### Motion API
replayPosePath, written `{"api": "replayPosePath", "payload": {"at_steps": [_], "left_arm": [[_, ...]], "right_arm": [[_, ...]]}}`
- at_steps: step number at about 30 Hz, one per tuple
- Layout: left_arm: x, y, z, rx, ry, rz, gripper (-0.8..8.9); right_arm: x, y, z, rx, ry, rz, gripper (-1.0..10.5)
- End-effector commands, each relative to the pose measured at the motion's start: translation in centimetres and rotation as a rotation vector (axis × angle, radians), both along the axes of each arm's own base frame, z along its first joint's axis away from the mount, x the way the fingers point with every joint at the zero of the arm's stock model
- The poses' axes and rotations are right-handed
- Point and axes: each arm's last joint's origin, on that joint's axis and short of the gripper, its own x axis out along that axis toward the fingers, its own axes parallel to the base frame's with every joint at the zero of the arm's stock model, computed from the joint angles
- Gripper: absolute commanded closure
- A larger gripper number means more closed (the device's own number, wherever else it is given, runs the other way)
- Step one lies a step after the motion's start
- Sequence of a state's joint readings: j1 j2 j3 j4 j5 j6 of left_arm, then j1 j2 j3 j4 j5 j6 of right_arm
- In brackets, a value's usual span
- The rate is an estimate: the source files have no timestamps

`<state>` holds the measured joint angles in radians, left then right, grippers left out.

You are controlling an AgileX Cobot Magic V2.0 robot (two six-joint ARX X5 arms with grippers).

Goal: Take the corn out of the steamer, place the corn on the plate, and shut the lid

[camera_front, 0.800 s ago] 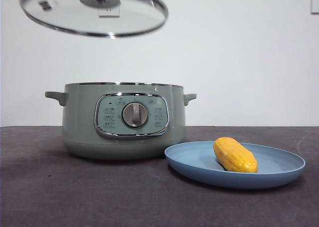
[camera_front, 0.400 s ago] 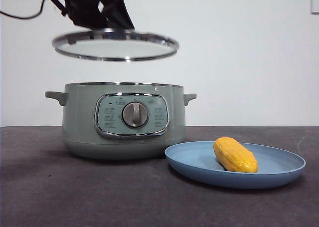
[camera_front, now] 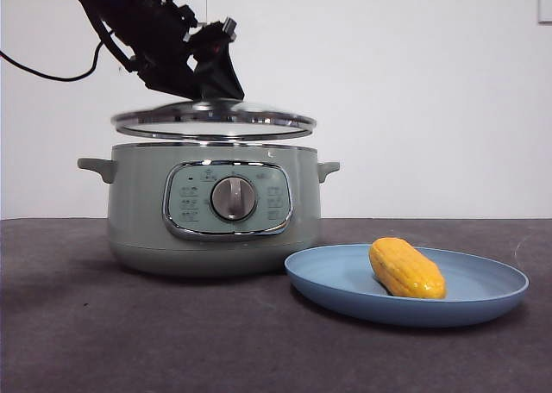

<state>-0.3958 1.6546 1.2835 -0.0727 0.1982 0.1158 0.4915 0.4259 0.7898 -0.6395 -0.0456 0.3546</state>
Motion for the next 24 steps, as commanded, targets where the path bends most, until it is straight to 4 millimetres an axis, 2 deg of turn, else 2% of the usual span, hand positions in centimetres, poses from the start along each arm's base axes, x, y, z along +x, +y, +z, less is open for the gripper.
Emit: {"api": "replayPosePath", "payload": {"at_steps": [1, 10, 24], "left_arm": [[0.3, -0.2, 0.9, -0.011, -0.07, 0.005, 8.22], [1.1, -0.5, -0.5, -0.002, -0.049, -0.001, 8.22], [0.8, -0.8, -1.1, 0.025, 0.011, -0.008, 8.22]], "right_arm": [[0.0, 0.0, -0.1, -0.002, -0.001, 0.004, 3.8], [0.0, 0.0, -0.1, -0.003, -0.002, 0.004, 3.8], [0.0, 0.0, -0.1, -0.003, -0.002, 0.004, 3.8]]}}
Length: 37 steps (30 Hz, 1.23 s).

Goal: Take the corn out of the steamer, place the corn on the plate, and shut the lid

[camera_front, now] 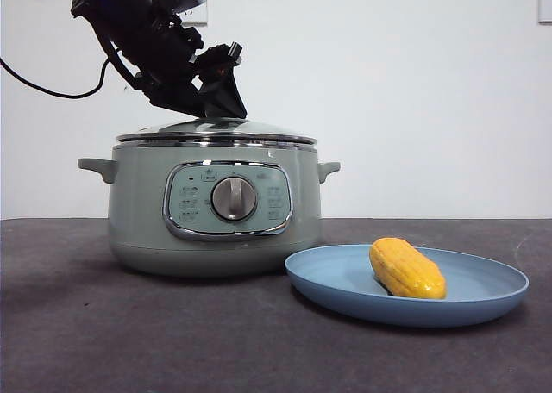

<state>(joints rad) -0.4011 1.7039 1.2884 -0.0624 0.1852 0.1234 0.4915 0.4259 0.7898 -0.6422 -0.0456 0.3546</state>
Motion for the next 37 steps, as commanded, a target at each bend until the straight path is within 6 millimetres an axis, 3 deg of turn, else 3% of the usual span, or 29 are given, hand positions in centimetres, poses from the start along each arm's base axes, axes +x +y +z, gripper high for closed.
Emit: {"api": "replayPosePath", "payload": {"at_steps": [1, 15, 23, 25, 28, 29, 37], "left_arm": [[-0.1, -0.2, 0.3, 0.002, -0.01, -0.011, 8.22], [-0.4, -0.6, 0.0, 0.017, 0.023, -0.022, 8.22], [-0.4, -0.6, -1.5, 0.05, 0.117, -0.02, 8.02], [-0.5, -0.6, -1.7, 0.06, 0.14, -0.02, 6.82], [-0.5, -0.5, -1.8, 0.061, 0.143, -0.02, 3.54], [-0.5, -0.5, -1.8, 0.061, 0.143, -0.02, 2.96], [-0.8, -0.3, -1.0, 0.053, 0.124, -0.016, 2.86]], "right_arm": [[0.0, 0.0, 0.0, -0.002, -0.005, 0.004, 3.8], [0.0, 0.0, 0.0, -0.005, -0.007, 0.005, 3.8], [0.0, 0.0, 0.0, -0.006, -0.007, 0.005, 3.8], [0.0, 0.0, 0.0, -0.007, -0.007, 0.006, 3.8], [0.0, 0.0, 0.0, -0.009, -0.008, 0.007, 3.8], [0.0, 0.0, 0.0, -0.009, -0.009, 0.007, 3.8], [0.0, 0.0, -0.1, -0.008, -0.007, 0.011, 3.8]]}}
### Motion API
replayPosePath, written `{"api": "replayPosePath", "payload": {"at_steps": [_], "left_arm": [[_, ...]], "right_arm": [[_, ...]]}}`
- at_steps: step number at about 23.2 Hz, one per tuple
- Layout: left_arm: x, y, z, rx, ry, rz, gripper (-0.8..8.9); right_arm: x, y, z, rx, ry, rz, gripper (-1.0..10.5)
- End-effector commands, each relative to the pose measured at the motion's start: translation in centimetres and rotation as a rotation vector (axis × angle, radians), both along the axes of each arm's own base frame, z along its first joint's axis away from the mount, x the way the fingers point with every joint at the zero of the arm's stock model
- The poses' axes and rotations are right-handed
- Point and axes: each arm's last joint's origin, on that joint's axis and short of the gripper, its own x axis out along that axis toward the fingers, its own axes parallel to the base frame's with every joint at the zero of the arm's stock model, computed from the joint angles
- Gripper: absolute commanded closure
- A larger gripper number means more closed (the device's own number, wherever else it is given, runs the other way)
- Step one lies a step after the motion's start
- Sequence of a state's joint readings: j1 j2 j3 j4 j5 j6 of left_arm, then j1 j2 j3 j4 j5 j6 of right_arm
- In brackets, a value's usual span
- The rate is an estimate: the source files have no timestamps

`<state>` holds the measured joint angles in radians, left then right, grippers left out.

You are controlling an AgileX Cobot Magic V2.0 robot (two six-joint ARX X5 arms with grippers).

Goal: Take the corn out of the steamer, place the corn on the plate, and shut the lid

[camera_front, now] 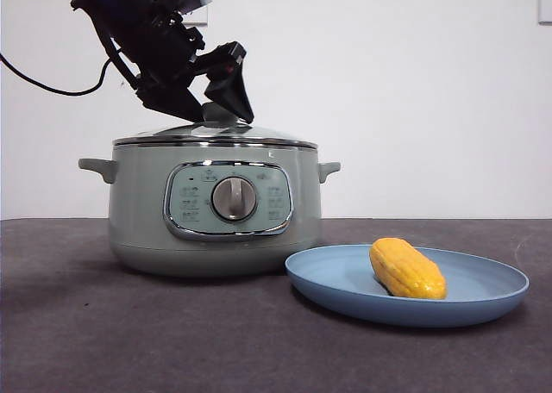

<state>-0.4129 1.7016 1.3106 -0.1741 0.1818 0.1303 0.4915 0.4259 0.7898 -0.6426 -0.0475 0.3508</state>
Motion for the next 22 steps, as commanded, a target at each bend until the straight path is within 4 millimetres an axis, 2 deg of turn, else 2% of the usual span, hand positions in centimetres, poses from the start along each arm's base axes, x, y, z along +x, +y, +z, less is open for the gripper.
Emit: {"api": "replayPosePath", "payload": {"at_steps": [1, 8, 12, 17, 22], "left_arm": [[-0.4, 0.0, -0.6, 0.009, 0.041, -0.004, 2.85], [-1.8, 0.6, 2.4, -0.022, -0.029, -0.004, 2.85], [-3.9, 1.6, 4.8, -0.039, -0.036, 0.002, 2.86], [-8.3, 3.4, 8.0, -0.03, 0.001, -0.001, 2.87], [-13.5, 5.7, 10.4, -0.023, 0.061, -0.009, 2.87]], "right_arm": [[0.0, 0.0, -0.1, -0.005, -0.006, 0.008, 3.8], [0.0, 0.0, -0.1, -0.01, -0.003, 0.012, 3.8], [-0.1, 0.0, -0.4, -0.041, 0.011, 0.017, 3.8], [-0.3, -0.1, -1.0, -0.091, 0.06, 0.027, 3.8], [-0.5, -0.1, -1.5, -0.127, 0.102, 0.072, 3.8]]}}
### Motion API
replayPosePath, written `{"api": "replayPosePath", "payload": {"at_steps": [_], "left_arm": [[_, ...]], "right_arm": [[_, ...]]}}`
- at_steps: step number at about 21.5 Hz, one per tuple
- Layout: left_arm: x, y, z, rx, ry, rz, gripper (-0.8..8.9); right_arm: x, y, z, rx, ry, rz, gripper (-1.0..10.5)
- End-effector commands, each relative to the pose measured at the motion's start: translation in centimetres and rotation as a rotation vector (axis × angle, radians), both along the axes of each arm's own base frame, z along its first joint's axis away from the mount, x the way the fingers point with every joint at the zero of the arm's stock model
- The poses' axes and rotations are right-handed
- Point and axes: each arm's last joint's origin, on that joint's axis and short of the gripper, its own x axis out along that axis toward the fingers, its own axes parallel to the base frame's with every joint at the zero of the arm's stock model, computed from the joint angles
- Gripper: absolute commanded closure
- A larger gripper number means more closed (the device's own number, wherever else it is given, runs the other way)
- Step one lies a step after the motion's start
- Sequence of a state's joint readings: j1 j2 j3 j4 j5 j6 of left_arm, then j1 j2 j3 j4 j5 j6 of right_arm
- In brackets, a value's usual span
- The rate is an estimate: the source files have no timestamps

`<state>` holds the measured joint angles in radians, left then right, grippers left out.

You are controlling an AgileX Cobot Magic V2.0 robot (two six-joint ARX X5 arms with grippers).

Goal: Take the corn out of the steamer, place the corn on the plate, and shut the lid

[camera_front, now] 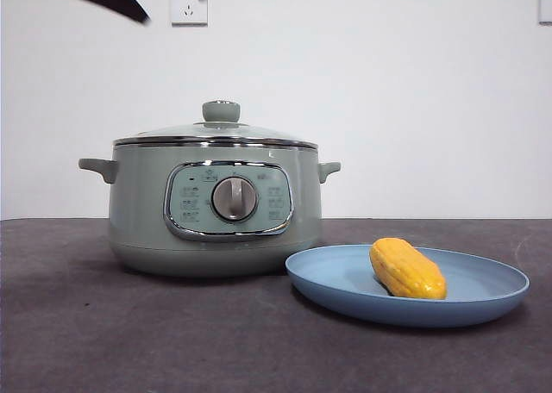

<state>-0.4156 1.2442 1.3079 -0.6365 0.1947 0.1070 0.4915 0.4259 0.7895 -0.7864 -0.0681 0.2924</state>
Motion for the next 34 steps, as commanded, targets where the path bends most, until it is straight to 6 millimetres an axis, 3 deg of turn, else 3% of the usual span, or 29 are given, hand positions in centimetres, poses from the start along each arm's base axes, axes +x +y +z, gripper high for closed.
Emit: {"api": "replayPosePath", "payload": {"at_steps": [1, 6, 12, 14, 16, 19, 21, 22, 34], "left_arm": [[-2.6, 1.0, 0.6, -0.009, 0.054, -0.014, 2.87], [-6.7, 2.7, 1.5, -0.024, 0.121, -0.047, 2.87], [-9.5, 3.8, 1.3, -0.009, 0.224, -0.075, 2.88], [-9.8, 3.9, 1.1, 0.0, 0.261, -0.081, 2.95], [-10.0, 4.0, 0.9, 0.012, 0.289, -0.08, 3.74], [-10.1, 4.0, 0.8, 0.018, 0.307, -0.08, 5.88], [-10.2, 4.0, 0.8, 0.019, 0.307, -0.08, 7.88], [-10.2, 4.0, 0.8, 0.019, 0.307, -0.08, 8.32], [-10.1, 4.0, 0.8, 0.023, 0.303, -0.08, 8.18]], "right_arm": [[-0.1, 0.1, -0.2, -0.015, 0.011, 0.051, 3.8], [-0.4, 0.3, -0.5, -0.001, 0.049, 0.139, 3.8], [-0.6, 0.2, -0.9, -0.01, 0.106, 0.172, 3.8], [-0.7, 0.2, -1.1, -0.025, 0.116, 0.176, 3.9], [-0.8, 0.2, -1.2, -0.035, 0.128, 0.178, 4.5], [-0.8, 0.1, -1.3, -0.039, 0.137, 0.178, 6.9], [-0.8, 0.1, -1.3, -0.039, 0.137, 0.178, 9.0], [-0.8, 0.1, -1.3, -0.039, 0.137, 0.179, 9.7], [-0.8, 0.1, -1.3, -0.041, 0.135, 0.175, 9.5]]}}
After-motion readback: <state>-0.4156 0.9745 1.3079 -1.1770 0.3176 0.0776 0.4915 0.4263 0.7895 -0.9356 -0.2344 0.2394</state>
